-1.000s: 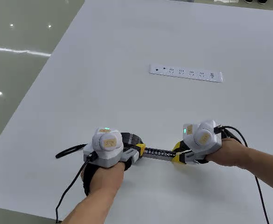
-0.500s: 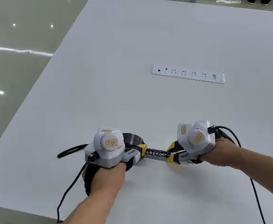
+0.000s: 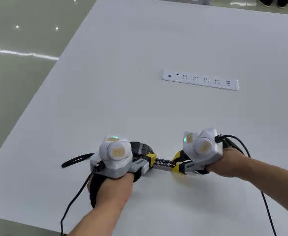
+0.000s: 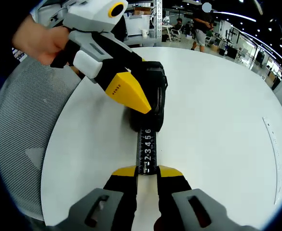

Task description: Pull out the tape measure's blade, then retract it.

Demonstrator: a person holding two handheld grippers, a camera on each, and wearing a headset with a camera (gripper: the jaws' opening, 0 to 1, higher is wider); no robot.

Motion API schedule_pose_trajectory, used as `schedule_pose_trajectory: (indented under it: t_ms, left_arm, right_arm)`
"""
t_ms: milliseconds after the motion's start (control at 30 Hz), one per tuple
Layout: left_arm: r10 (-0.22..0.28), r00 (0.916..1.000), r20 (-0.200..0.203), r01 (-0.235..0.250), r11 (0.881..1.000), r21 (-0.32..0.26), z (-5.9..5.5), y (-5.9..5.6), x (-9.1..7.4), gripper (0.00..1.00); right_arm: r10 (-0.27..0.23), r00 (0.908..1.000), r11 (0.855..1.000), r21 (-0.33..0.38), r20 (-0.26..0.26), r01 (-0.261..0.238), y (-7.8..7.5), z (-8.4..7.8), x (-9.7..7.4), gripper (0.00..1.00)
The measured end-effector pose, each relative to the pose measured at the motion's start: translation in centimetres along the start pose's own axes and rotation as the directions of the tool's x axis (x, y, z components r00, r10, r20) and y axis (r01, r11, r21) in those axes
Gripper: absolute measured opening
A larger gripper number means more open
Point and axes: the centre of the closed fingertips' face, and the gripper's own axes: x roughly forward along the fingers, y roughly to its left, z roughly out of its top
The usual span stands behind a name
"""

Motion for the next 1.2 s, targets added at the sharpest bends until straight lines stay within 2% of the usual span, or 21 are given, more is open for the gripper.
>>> schedule_pose_trajectory:
  t_ms: [533, 1200]
  left_arm:
    - [-0.008, 1.0000, -0.003, 0.008, 1.000, -0.001, 0.0, 0.1, 0.0, 0.54]
    - [-0.011, 0.9999, -0.001, 0.011, 1.000, -0.006, 0.0, 0.1, 0.0, 0.54]
  right_arm:
    - [0.005, 0.9998, 1.000, -0.012, 0.022, -0.005, 0.1, 2.1, 1.4, 0.12]
    - [0.001, 0.9995, 1.000, -0.013, 0.031, 0.000, 0.1, 3.7, 2.5, 0.12]
